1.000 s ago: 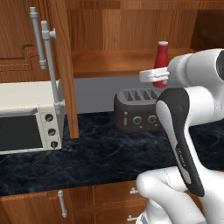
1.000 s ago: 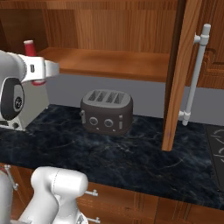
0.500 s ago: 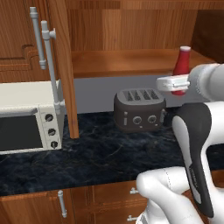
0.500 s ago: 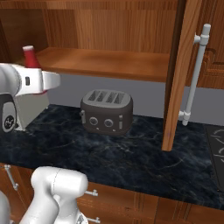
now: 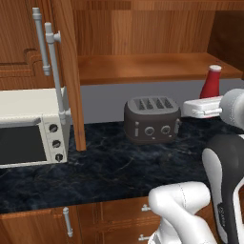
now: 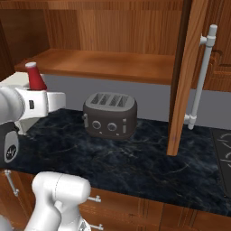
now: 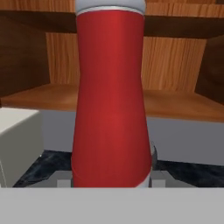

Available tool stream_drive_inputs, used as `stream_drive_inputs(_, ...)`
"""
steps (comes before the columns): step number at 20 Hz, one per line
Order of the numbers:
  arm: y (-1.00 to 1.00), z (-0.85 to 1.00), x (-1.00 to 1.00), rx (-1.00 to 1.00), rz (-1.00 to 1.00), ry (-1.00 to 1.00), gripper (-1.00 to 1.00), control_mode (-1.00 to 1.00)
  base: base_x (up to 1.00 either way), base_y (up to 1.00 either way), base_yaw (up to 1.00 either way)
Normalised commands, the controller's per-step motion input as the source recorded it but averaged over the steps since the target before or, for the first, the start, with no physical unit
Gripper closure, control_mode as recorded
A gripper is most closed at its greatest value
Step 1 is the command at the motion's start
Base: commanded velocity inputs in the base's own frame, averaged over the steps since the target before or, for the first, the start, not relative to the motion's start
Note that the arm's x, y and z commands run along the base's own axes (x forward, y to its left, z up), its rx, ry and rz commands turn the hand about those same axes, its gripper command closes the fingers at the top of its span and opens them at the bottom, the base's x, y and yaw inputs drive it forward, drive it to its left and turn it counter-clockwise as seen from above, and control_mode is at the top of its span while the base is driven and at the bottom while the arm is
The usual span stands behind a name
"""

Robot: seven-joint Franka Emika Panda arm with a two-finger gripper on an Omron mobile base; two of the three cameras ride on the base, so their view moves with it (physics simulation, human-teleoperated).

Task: Move the ketchup and ketchup from the cabinet to the dining counter.

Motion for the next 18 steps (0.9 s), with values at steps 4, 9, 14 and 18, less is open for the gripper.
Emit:
stream_drive_inputs(4,0.00,-0.29,-0.06,0.00,0.00,0.00,1.00,-1.00,0.00,0.00,0.00)
stream_drive_inputs(9,0.00,-0.03,0.00,0.00,0.00,0.02,1.00,-1.00,0.00,0.00,0.00)
stream_drive_inputs(14,0.00,0.00,0.00,0.00,0.00,0.00,1.00,-1.00,0.00,0.00,0.00)
stream_drive_inputs(18,0.00,0.00,0.00,0.00,0.00,0.00,1.00,-1.00,0.00,0.00,0.00)
